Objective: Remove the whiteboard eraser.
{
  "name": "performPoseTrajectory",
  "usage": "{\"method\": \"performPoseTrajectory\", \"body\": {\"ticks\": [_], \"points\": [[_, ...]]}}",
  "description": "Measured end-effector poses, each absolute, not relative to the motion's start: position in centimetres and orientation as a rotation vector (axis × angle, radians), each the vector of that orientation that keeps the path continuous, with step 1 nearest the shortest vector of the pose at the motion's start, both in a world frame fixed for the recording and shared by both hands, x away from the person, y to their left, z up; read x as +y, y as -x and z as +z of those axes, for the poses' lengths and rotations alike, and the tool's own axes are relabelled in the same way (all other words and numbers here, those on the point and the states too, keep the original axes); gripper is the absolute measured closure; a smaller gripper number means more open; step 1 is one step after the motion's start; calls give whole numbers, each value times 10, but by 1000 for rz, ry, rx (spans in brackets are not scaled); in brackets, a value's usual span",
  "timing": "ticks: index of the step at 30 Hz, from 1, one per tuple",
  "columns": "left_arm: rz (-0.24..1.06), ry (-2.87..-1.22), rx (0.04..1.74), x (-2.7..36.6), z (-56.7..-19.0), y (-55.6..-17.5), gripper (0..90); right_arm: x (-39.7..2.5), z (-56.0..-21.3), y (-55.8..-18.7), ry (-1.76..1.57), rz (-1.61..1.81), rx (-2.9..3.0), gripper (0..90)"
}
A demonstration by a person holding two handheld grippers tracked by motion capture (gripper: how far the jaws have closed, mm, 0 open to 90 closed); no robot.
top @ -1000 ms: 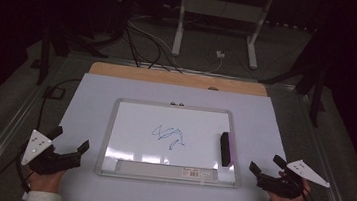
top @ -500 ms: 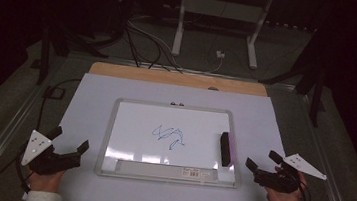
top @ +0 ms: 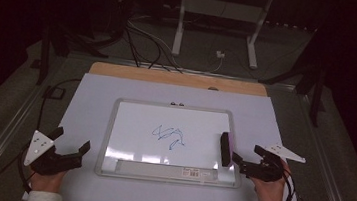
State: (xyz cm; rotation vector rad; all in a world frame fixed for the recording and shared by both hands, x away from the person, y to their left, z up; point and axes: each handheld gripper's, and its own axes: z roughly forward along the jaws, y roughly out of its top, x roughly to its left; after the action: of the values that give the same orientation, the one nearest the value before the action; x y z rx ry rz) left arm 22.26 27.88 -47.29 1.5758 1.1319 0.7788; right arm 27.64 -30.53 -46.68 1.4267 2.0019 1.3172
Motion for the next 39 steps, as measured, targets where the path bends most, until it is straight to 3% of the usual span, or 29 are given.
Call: {"method": "performPoseTrajectory", "body": {"ticks": [15, 27, 29, 39], "points": [[783, -1587, 1127, 277, -474, -223, 7, -287, -478, -297, -1457, 1252, 2078, 5], [789, -1593, 1125, 276, -474, -223, 7, -275, -487, -306, -1490, 1151, 2091, 175], [790, -1597, 1124, 276, -474, -223, 7, -271, -489, -306, -1486, 1127, 2092, 252], [792, -1600, 1121, 275, -474, -223, 7, -265, -493, -310, -1498, 1070, 2109, 339]]}}
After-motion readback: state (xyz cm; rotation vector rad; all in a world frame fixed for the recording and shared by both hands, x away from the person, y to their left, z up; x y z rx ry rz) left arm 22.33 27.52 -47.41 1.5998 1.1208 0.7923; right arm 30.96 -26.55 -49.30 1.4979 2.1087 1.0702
